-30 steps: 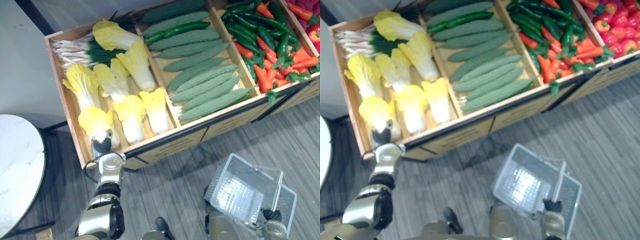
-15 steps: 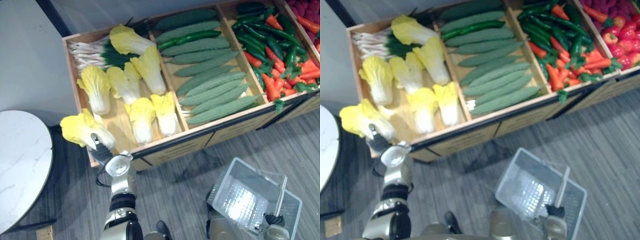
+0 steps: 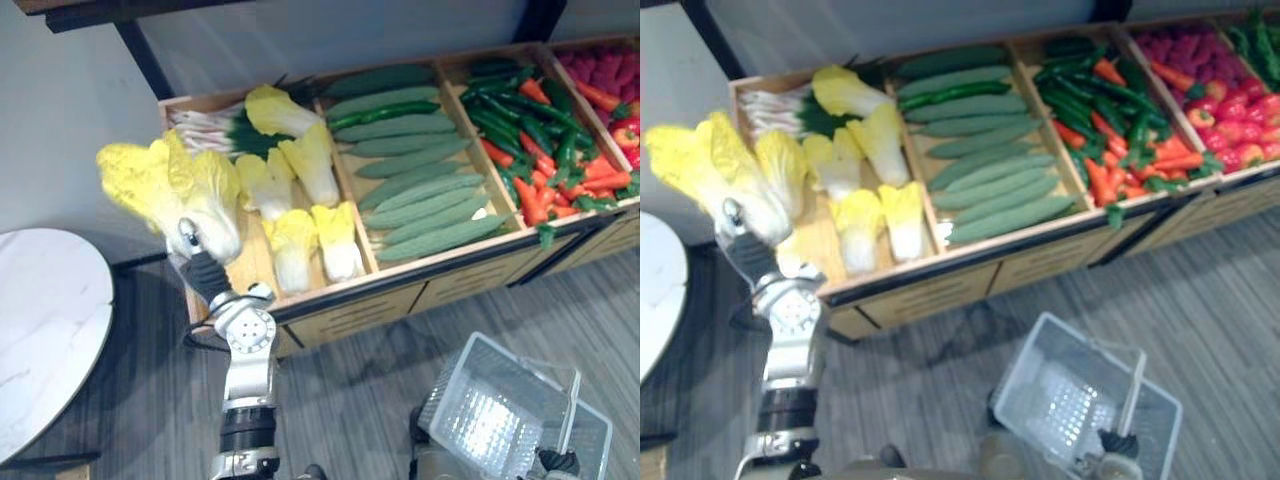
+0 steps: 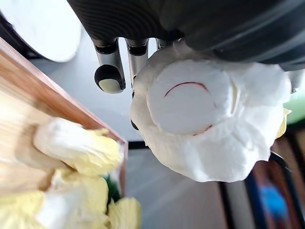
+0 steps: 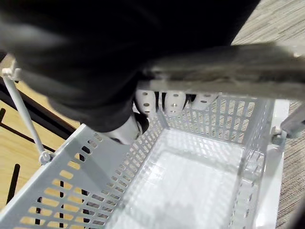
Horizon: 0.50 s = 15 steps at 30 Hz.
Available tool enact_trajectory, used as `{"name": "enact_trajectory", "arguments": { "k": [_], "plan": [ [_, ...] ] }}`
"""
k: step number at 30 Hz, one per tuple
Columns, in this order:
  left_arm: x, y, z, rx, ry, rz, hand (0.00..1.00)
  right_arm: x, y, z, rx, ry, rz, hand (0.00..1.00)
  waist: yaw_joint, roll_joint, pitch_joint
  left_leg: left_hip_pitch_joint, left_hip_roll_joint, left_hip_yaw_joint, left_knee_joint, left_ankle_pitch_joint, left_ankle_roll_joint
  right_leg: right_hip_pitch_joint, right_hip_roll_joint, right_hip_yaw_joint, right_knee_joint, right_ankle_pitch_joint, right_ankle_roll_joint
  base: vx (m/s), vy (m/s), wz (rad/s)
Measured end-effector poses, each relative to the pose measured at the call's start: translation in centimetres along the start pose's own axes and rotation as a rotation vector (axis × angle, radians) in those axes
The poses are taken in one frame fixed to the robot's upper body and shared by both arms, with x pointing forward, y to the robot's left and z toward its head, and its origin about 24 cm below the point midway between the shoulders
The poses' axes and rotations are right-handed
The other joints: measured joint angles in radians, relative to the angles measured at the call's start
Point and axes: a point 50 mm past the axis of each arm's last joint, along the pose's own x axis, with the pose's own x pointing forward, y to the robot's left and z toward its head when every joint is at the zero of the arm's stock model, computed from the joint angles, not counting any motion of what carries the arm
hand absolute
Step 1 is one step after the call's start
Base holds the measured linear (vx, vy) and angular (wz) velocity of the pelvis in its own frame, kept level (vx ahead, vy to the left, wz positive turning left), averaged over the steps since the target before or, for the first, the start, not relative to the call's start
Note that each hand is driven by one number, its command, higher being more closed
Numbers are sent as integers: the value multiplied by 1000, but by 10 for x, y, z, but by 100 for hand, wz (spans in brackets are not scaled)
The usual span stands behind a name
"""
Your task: Pick vegetable in the basket
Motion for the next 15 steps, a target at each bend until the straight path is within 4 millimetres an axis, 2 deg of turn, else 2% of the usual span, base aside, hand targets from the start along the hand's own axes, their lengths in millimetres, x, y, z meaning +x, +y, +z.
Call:
{"name": "enact_trajectory", "arguments": {
  "k": [4, 7, 9, 12, 15],
  "plan": [
    [-12, -14, 16, 75, -194, -270, 100, 1, -14, 16, -104, -111, 36, 100, 3, -1, -32, 24, 10, 62, 1, -16, -13, -7, 26, 67, 0, 3, 6, -93, -59, -48],
    [-23, -21, 21, 111, -296, -450, 100, 2, -35, 42, -239, -248, 53, 100, -15, 6, -58, 46, 14, 112, -1, -24, -20, -15, 46, 116, -4, 7, 11, -39, -52, -52],
    [-29, -23, 25, 127, -365, -568, 100, 1, -47, 66, -349, -374, 80, 100, -35, 8, -63, 76, 13, 154, -13, -25, -22, -18, 63, 158, -3, 10, 14, -3, -37, -56],
    [-35, -26, 29, 150, -436, -710, 100, -4, -48, 92, -454, -505, 128, 100, -39, 5, -78, 106, 7, 219, -18, -27, -26, -31, 81, 227, -4, 23, 15, 2, -19, -68],
    [-43, -30, 28, 160, -459, -812, 100, -8, -44, 106, -553, -579, 177, 100, -46, 5, -79, 126, -2, 253, -20, -27, -26, -32, 88, 266, -4, 26, 17, -2, -24, -49]
  ]
}}
